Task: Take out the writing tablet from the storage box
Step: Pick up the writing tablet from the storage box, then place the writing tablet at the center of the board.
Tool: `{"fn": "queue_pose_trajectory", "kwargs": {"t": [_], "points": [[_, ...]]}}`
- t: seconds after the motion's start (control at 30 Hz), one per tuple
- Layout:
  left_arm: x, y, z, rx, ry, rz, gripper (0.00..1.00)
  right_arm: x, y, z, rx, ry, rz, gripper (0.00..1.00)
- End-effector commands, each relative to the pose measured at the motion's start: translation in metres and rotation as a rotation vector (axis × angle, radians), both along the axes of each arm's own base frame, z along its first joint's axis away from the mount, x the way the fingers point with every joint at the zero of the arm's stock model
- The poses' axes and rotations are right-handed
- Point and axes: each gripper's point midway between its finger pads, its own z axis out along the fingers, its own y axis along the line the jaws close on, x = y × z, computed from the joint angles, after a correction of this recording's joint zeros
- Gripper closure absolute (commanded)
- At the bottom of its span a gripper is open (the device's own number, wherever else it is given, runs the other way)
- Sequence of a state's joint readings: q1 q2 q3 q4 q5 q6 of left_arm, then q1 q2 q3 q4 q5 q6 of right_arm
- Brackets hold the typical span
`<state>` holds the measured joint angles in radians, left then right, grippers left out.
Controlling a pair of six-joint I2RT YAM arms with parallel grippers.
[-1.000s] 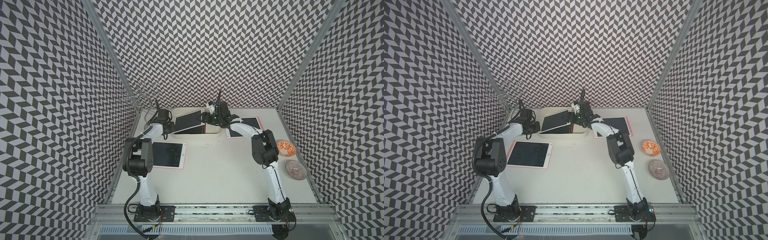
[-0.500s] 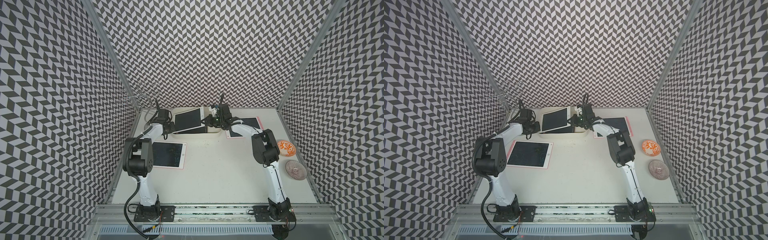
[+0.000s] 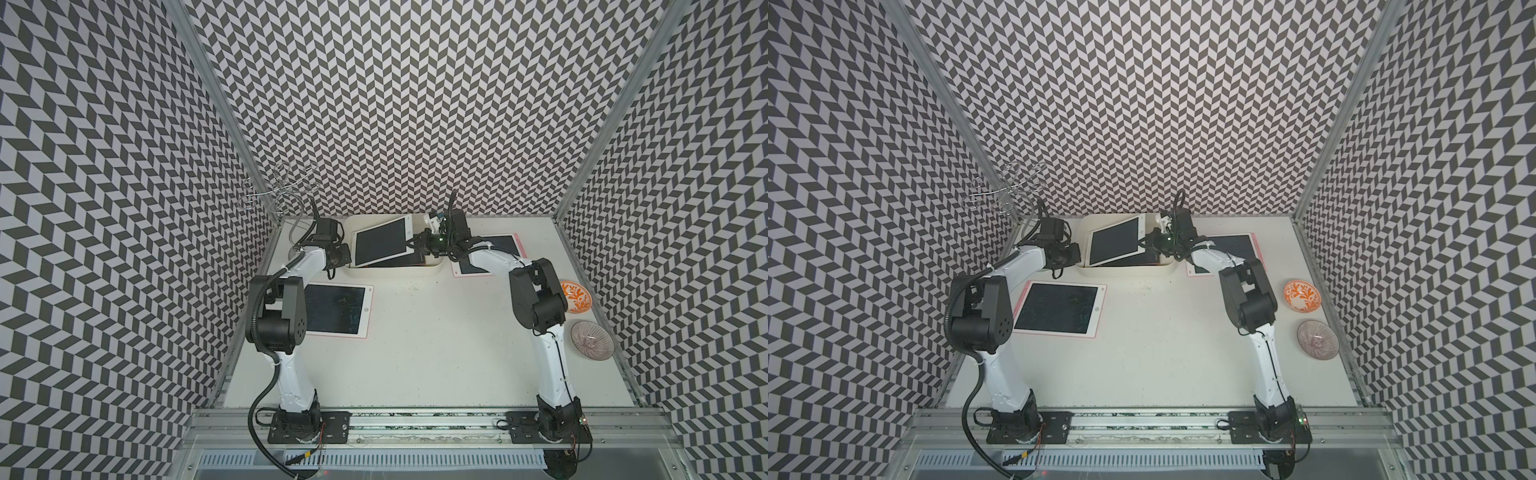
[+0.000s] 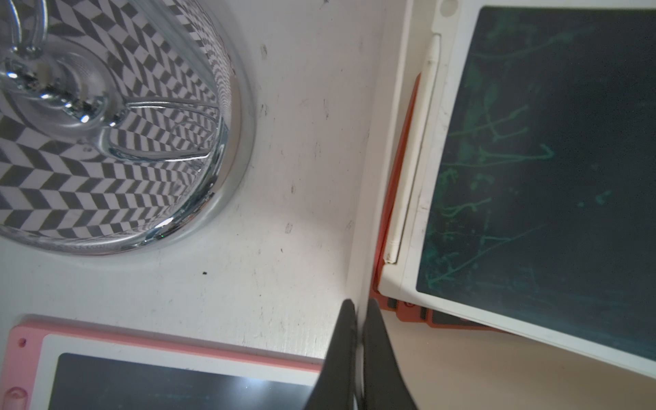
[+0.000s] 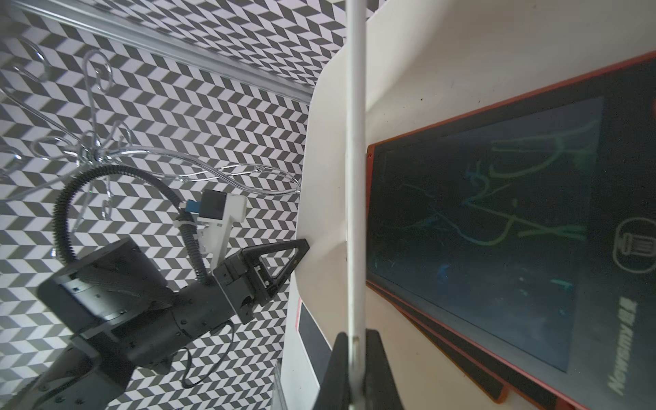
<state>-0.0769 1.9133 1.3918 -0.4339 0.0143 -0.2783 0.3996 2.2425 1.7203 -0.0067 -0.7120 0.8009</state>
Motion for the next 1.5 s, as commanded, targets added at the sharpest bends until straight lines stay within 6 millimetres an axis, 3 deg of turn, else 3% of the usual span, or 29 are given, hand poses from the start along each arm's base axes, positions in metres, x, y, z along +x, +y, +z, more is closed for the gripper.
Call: {"fn": "queue_pose_trajectory", "kwargs": {"t": [0.0, 0.57, 0.67, 0.83, 0.93, 1.07, 1.13, 1.2, 1.47], "points": [[0.006, -0.009, 0.013, -0.041, -0.029, -0.025, 1.00, 0.003, -0.009, 0.074, 0.102, -0.148, -0.007, 1.00], [0.007, -0.008, 0.023, -0.057, -0.052, -0.024, 1.00, -0.020, -0.054, 0.122, 0.114, -0.203, -0.027, 1.00], [0.007, -0.011, 0.029, -0.074, -0.062, -0.033, 0.87, -0.032, -0.062, 0.129, 0.128, -0.200, -0.019, 1.00], [0.007, -0.019, 0.054, -0.112, -0.120, -0.058, 0.52, -0.058, -0.071, 0.138, 0.146, -0.200, -0.002, 1.00], [0.004, -0.020, 0.068, -0.121, -0.146, -0.063, 0.37, -0.075, -0.075, 0.141, 0.163, -0.195, 0.013, 1.00], [-0.006, -0.026, 0.086, -0.132, -0.175, -0.077, 0.18, -0.099, -0.079, 0.139, 0.176, -0.179, 0.039, 1.00], [-0.012, -0.033, 0.095, -0.137, -0.190, -0.093, 0.13, -0.111, -0.083, 0.135, 0.170, -0.177, 0.040, 1.00], [-0.020, -0.044, 0.105, -0.139, -0.202, -0.115, 0.02, -0.122, -0.087, 0.128, 0.155, -0.171, 0.041, 1.00], [-0.053, -0.068, 0.134, -0.190, -0.252, -0.158, 0.01, -0.167, -0.098, 0.095, 0.127, -0.116, 0.065, 1.00]]}}
